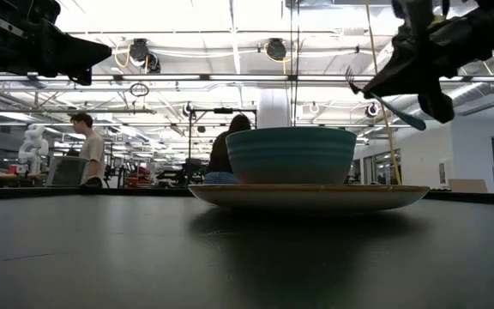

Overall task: Set table place
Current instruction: Put the blue fork on the orange plate to the right of the green bowl

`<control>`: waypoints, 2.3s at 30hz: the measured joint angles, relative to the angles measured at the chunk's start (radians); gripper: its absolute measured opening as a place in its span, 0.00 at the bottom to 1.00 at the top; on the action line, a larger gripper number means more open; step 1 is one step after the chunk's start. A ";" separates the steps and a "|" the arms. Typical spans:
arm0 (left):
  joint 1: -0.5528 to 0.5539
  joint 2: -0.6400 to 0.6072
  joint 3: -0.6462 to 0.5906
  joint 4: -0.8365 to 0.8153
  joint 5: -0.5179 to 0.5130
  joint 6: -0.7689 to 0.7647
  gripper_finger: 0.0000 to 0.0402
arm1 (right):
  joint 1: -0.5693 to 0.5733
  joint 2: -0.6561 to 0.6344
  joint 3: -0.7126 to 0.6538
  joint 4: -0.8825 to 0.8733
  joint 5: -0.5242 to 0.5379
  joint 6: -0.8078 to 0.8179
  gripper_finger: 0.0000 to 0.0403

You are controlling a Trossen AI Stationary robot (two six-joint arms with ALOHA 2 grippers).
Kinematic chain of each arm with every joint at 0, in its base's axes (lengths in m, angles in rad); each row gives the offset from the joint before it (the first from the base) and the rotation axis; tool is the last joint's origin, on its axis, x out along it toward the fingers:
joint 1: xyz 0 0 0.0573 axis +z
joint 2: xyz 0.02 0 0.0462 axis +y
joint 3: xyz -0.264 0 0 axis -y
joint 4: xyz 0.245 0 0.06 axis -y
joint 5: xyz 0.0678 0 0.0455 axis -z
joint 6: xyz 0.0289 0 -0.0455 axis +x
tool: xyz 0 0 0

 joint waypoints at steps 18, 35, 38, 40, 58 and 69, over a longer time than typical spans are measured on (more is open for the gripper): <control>0.000 0.000 0.000 0.001 0.000 0.010 0.08 | -0.090 0.121 0.044 -0.094 -0.145 0.135 0.00; 0.000 0.000 0.000 0.003 0.000 0.029 0.08 | -0.209 0.263 0.044 0.024 -0.252 0.156 0.00; 0.000 0.000 0.000 0.001 0.000 0.030 0.08 | -0.232 0.290 0.044 0.040 -0.291 0.155 0.00; 0.000 0.000 0.000 0.000 0.000 0.030 0.08 | -0.238 0.304 0.044 0.053 -0.300 0.155 0.00; 0.000 0.000 0.000 0.001 0.001 0.030 0.08 | -0.251 0.361 0.044 0.084 -0.343 0.152 0.00; 0.000 0.000 0.000 0.002 0.001 0.028 0.08 | -0.255 0.414 0.043 0.081 -0.344 0.151 0.00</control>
